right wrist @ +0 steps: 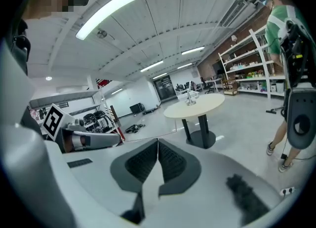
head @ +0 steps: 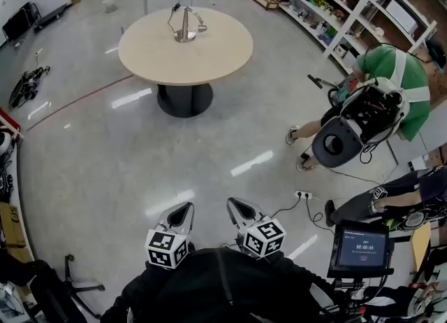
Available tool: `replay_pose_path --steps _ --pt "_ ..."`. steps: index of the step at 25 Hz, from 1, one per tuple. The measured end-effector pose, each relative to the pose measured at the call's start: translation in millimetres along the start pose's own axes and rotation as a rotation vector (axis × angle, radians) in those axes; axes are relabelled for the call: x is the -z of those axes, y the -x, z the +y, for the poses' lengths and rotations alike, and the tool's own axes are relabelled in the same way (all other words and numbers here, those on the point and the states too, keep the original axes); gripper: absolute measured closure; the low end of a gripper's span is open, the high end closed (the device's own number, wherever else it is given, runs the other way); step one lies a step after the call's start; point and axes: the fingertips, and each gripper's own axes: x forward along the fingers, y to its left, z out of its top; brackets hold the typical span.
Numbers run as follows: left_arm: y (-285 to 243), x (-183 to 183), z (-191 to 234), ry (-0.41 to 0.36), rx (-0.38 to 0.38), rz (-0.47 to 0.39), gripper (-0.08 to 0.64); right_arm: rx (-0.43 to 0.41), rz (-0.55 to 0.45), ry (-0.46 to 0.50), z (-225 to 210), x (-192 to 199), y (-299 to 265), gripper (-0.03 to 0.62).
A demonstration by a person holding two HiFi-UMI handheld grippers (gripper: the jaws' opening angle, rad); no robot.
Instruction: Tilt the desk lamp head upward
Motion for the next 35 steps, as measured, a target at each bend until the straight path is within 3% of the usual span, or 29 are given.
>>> replay_pose_path --steps 10,15,19,25,29,35 --pt "-4 -19 113 0.091 0.051 -0.005 0.554 0.081 0.041 0.033 30 -18 -93 0.584" --pt "-13 -25 137 0.115 0.041 -0.005 0.554 0.071 0.057 0.045 28 -26 -121 0.584" --pt "-22 -28 157 0.132 -0.011 0.000 0.554 0.025 0.073 0.025 18 -27 -148 0.584" --pt "-36 -64 200 0.121 -0.144 -0.024 0.554 -0.099 0.062 0.025 7 -59 -209 0.584" --pt "-72 -97 203 0.082 -0.179 -0.027 0.554 -0.161 0.037 0.048 -21 -94 -235 0.584" --pt "-132 -142 189 0.022 -0.201 -0.013 0.554 -0.156 -0.007 0.012 -95 -142 -247 0.584"
